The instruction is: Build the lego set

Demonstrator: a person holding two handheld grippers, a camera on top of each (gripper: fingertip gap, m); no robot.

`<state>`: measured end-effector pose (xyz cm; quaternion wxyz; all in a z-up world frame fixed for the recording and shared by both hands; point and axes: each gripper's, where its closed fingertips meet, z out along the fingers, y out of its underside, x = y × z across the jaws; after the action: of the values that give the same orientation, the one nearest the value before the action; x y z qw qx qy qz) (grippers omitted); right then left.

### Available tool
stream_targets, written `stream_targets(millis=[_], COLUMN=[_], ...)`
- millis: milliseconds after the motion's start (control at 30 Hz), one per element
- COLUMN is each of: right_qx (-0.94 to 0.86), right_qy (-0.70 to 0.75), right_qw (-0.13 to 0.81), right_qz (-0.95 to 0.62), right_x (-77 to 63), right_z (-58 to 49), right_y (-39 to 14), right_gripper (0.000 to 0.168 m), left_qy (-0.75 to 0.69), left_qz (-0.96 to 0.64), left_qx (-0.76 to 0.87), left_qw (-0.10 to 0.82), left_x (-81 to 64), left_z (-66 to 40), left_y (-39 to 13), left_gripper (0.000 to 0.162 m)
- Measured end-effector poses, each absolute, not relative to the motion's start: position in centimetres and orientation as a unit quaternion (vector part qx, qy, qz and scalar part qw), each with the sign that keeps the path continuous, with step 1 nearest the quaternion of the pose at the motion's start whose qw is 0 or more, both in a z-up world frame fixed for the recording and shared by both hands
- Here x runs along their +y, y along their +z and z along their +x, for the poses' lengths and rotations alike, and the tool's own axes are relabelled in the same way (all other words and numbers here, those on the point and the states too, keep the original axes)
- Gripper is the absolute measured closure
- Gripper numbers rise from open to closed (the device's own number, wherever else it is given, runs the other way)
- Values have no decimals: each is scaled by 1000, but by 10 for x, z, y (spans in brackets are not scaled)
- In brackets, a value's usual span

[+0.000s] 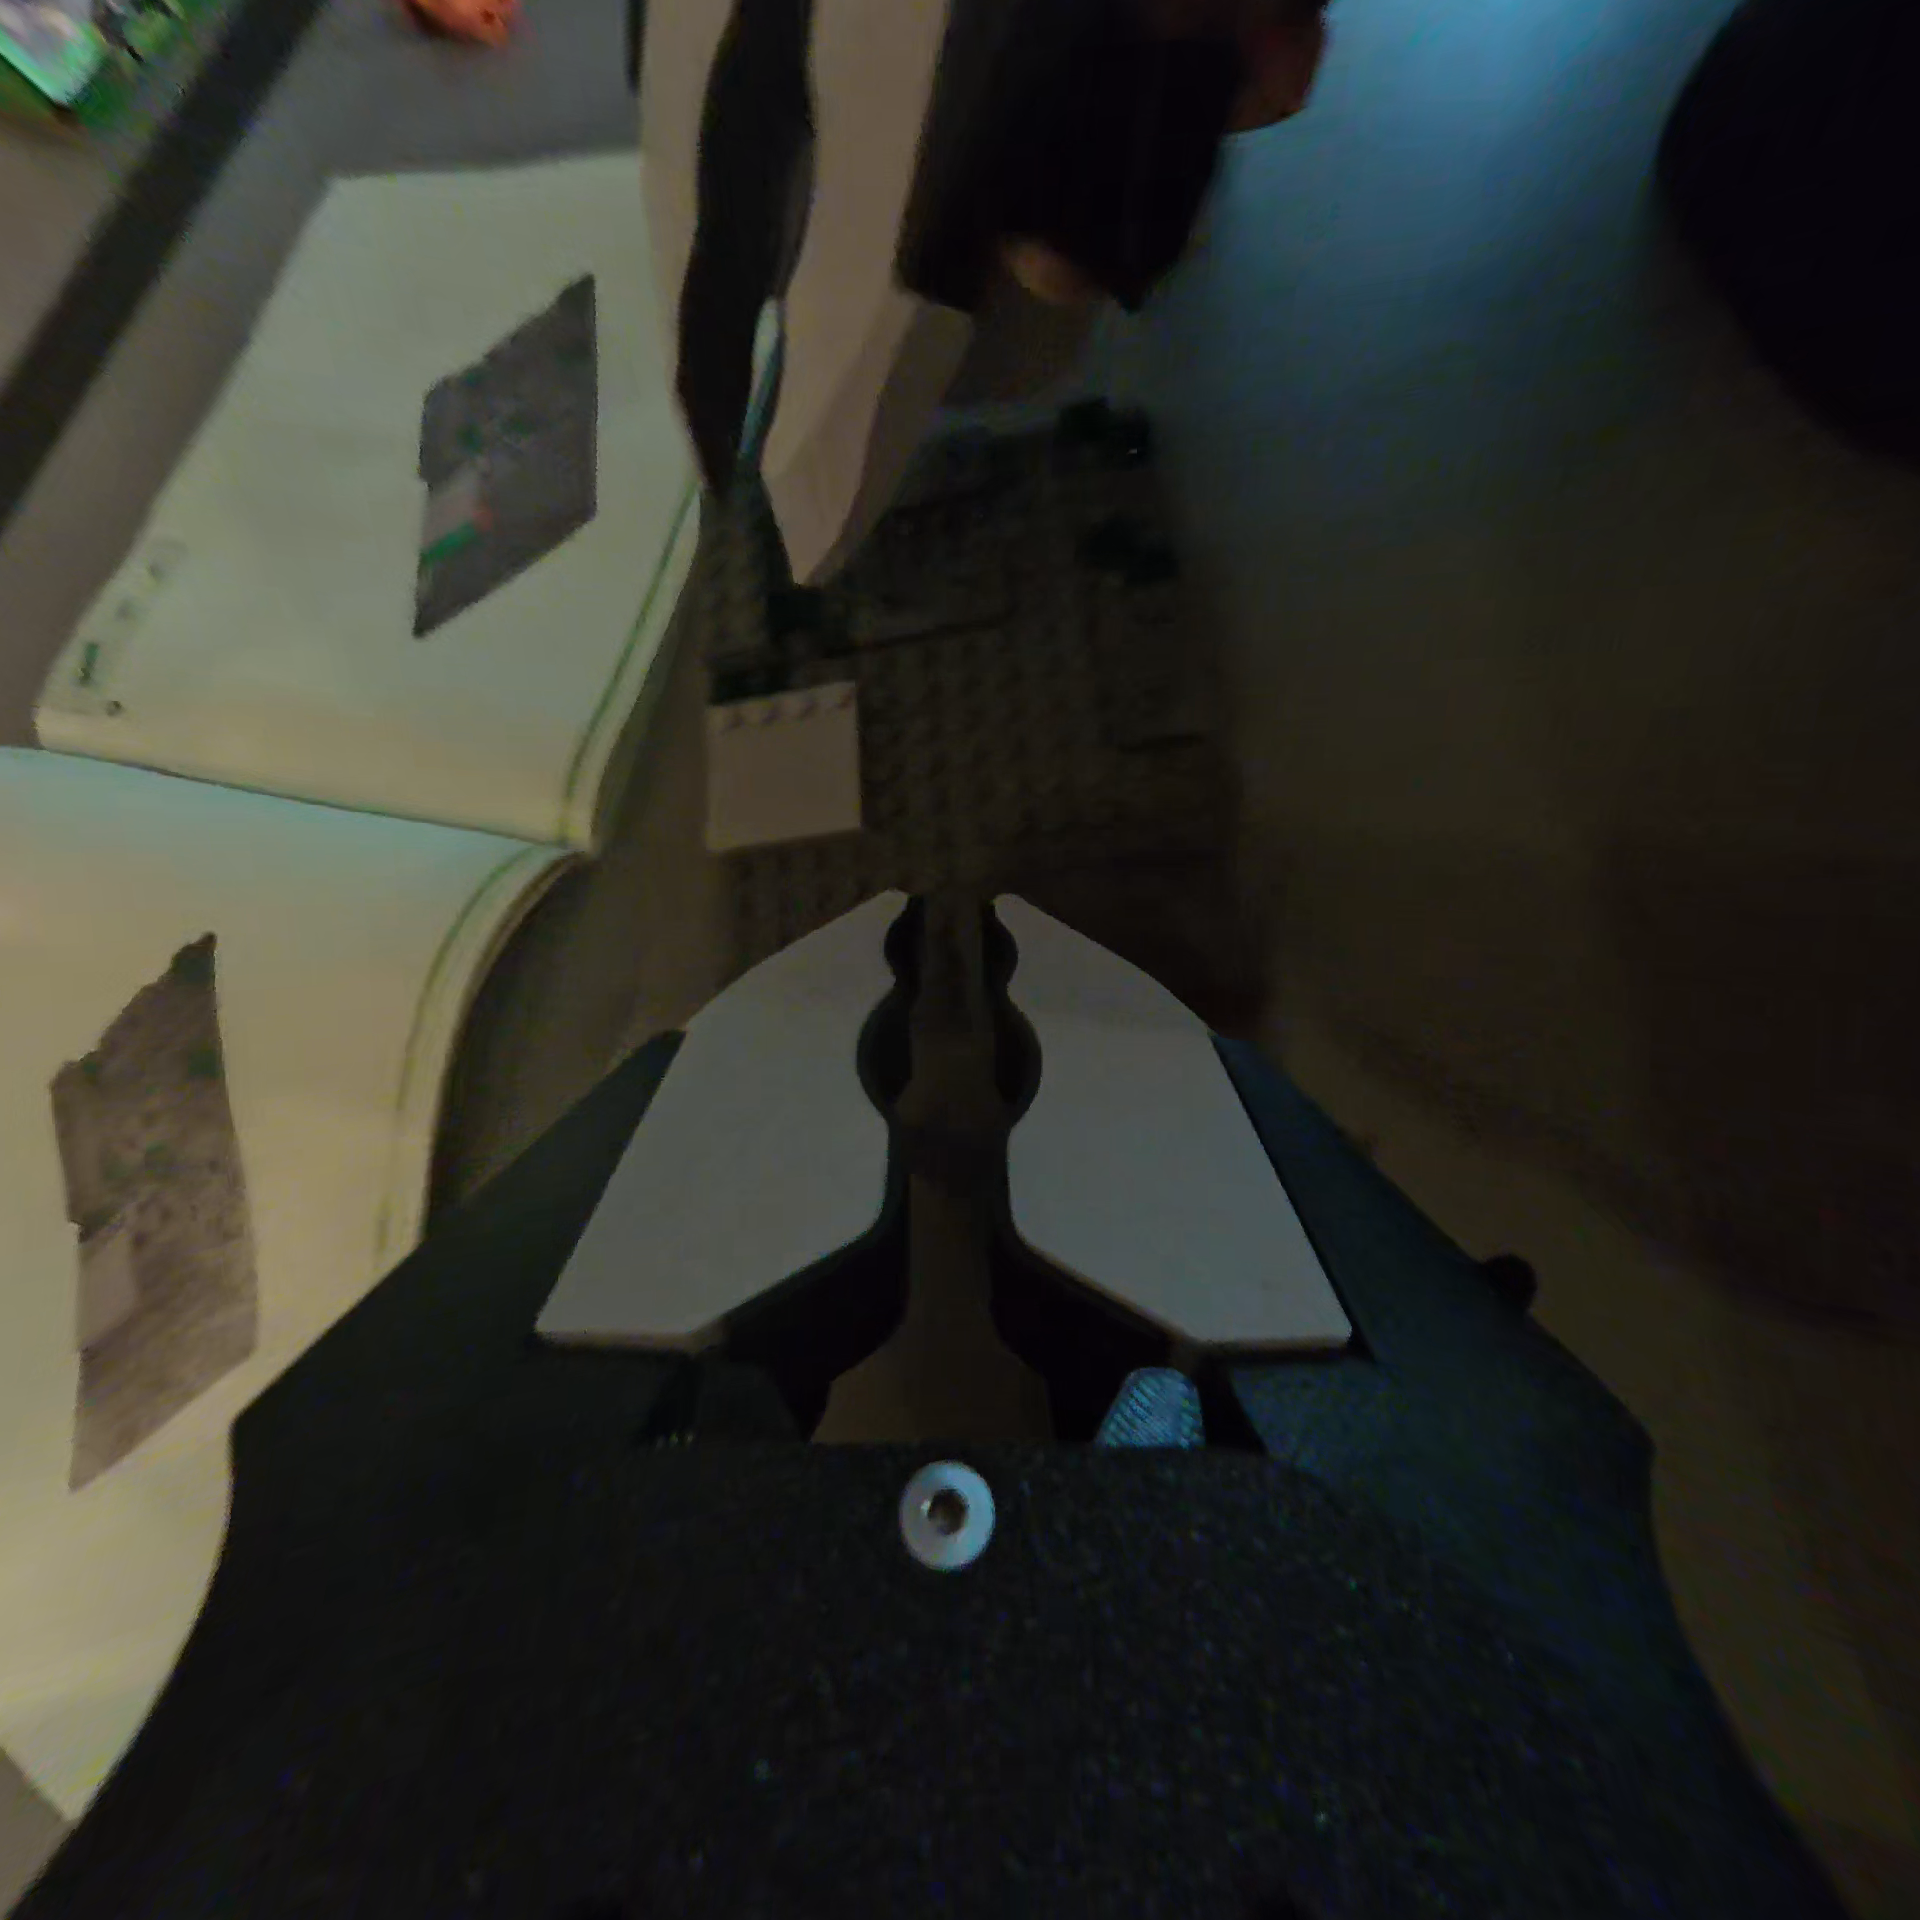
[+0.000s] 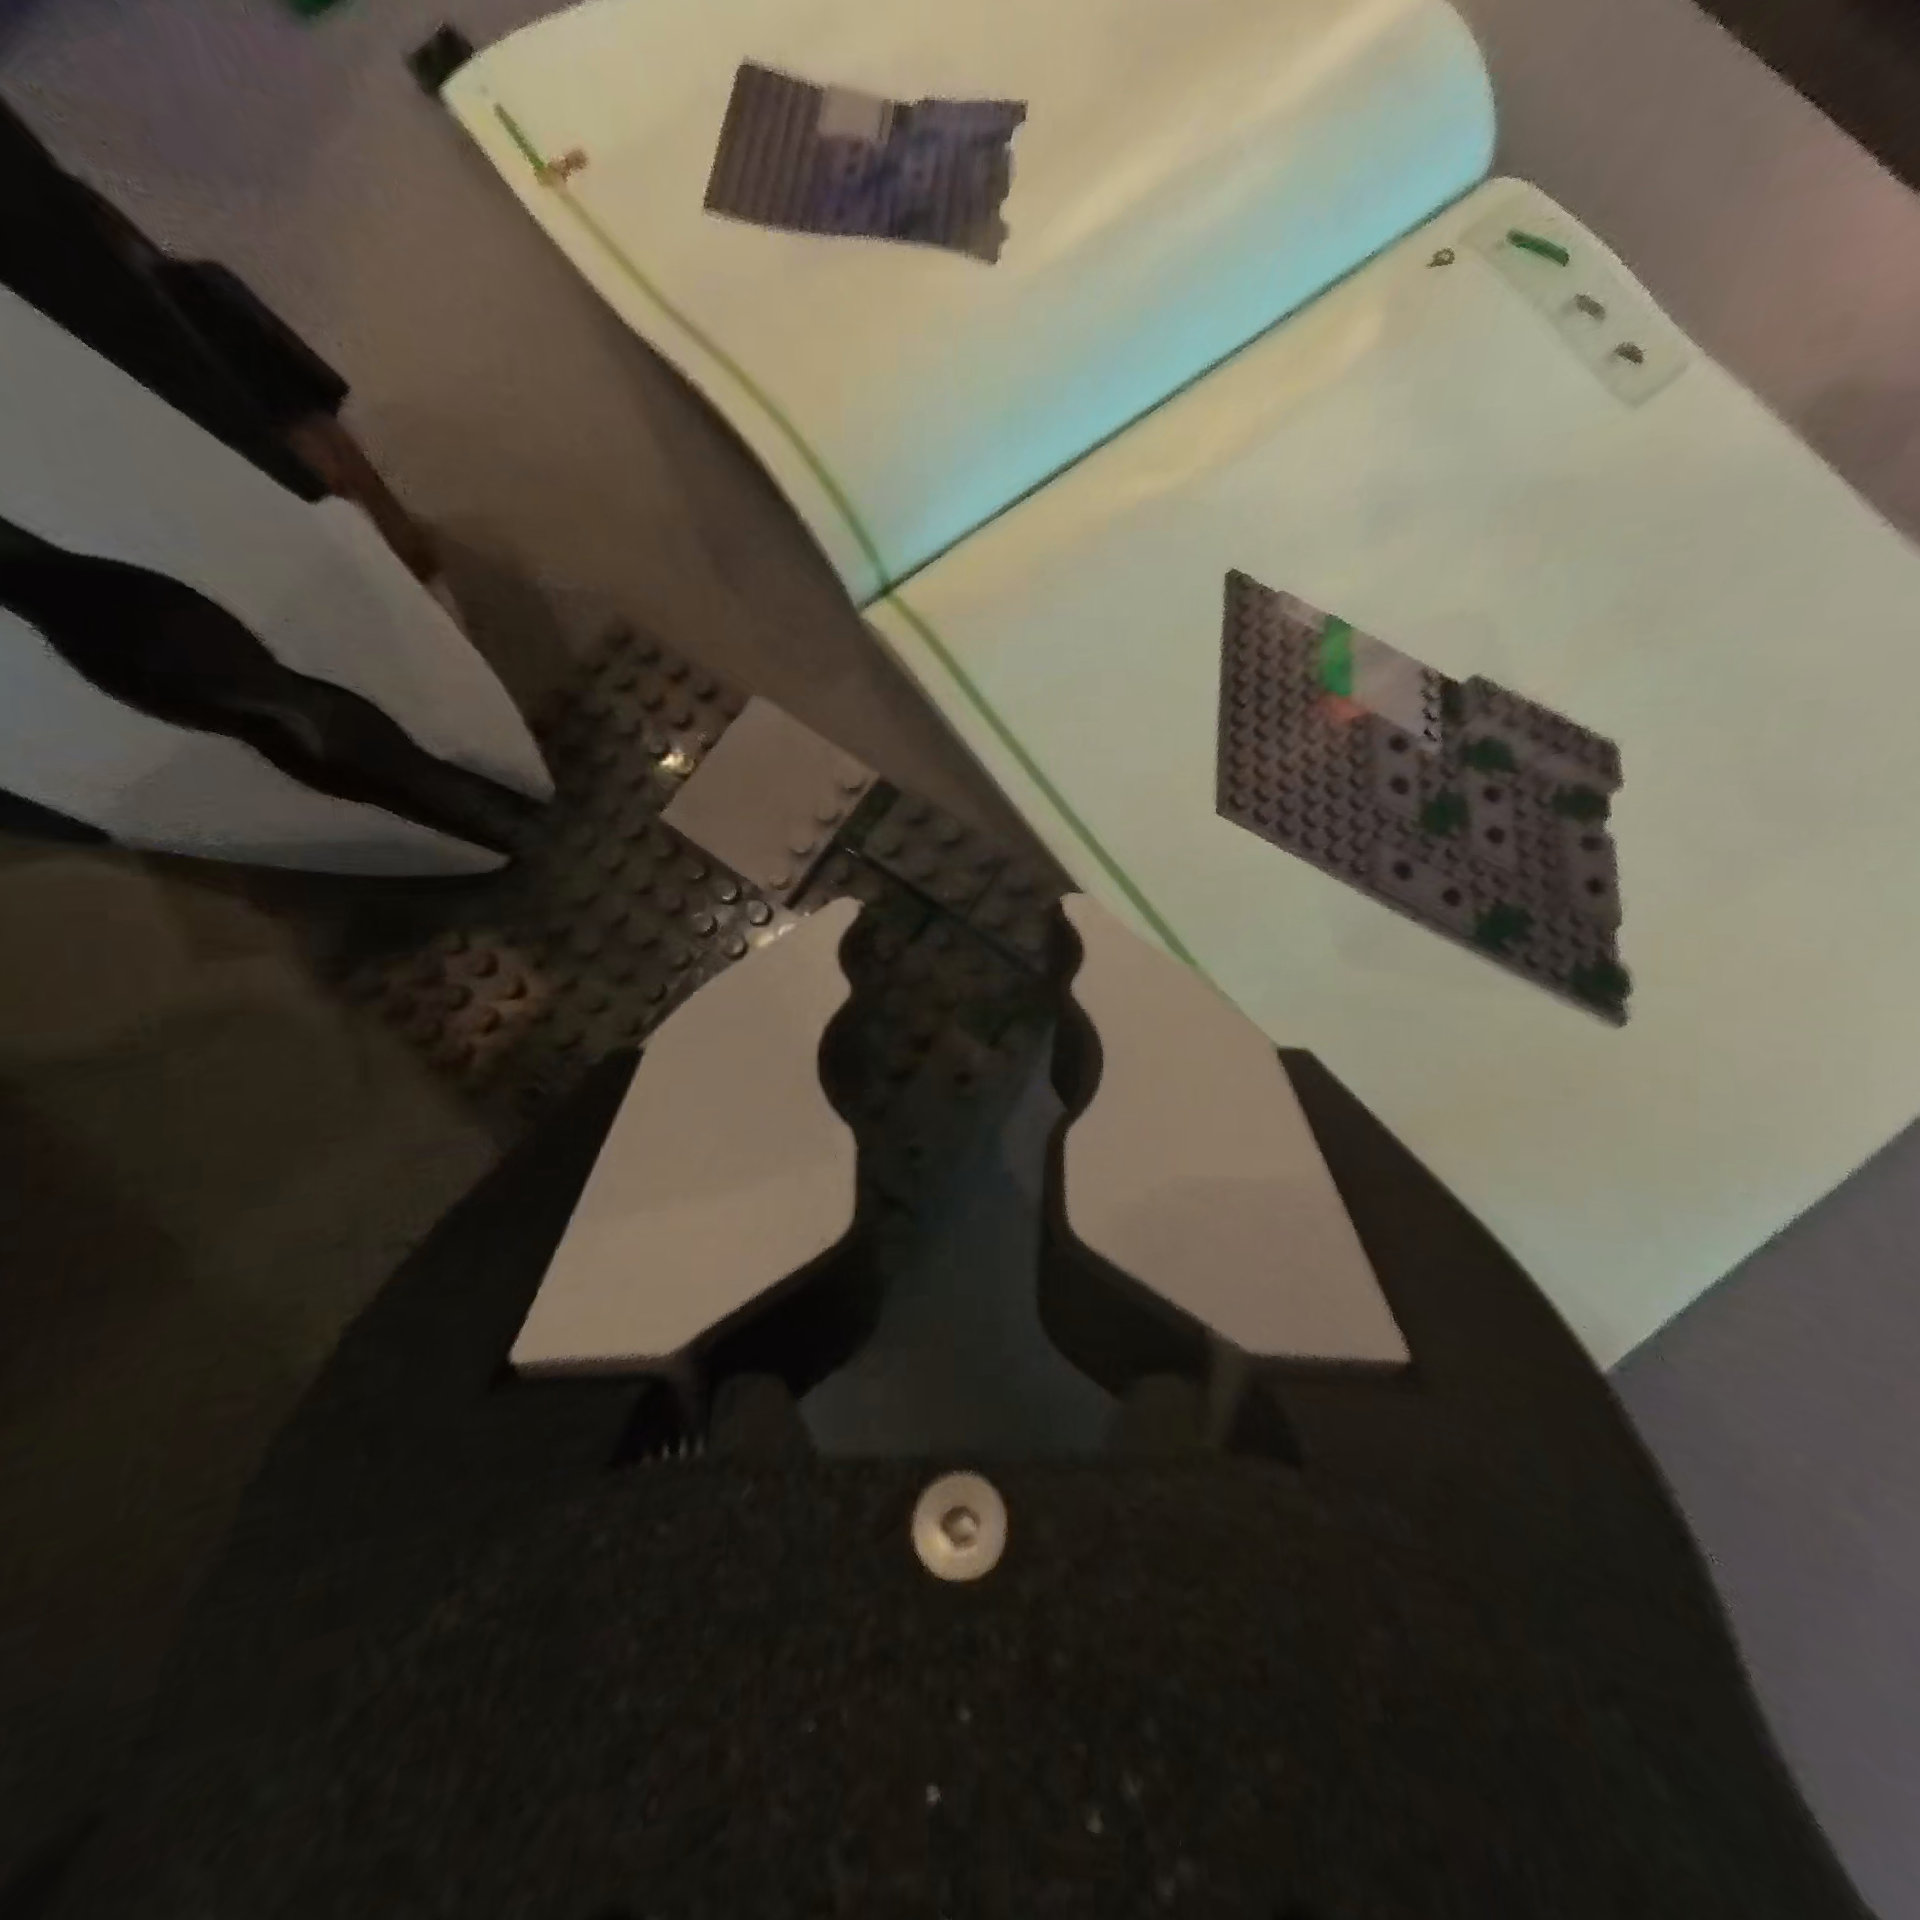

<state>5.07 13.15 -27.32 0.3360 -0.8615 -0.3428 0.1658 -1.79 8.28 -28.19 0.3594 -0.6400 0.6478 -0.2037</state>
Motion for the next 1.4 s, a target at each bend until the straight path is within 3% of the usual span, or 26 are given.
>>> stream_targets(millis=[300, 467, 667, 933, 1233, 1400], right_qx=[-496, -484, -421, -402, -492, -550], right_qy=[103, 125, 173, 230, 248, 231], right_qw=[334, 373, 436, 451, 424, 373], right_qz=[-795, -782, -776, -763, -719, -711], right_x=[146, 151, 138, 126, 168, 191], right_z=[44, 41, 55, 45, -99, -205], right_y=[-277, -253, -222, -220, -182, -205], right_gripper=[145, 143, 146, 147, 148, 142], left_qy=[-194, -167, -109, 9, -18, -41], left_qz=[-639, -640, -728, -792, -810, -805], left_qx=[653, 633, 492, 425, 328, 288], left_qw=[358, 402, 465, 437, 486, 517], left_x=[75, 92, 159, 194, 162, 154], left_z=[-13, -24, -136, -269, -299, -304], left_y=[-283, -259, -197, -172, -174, -176], left_gripper=[160, 152, 161, 162, 162, 162])
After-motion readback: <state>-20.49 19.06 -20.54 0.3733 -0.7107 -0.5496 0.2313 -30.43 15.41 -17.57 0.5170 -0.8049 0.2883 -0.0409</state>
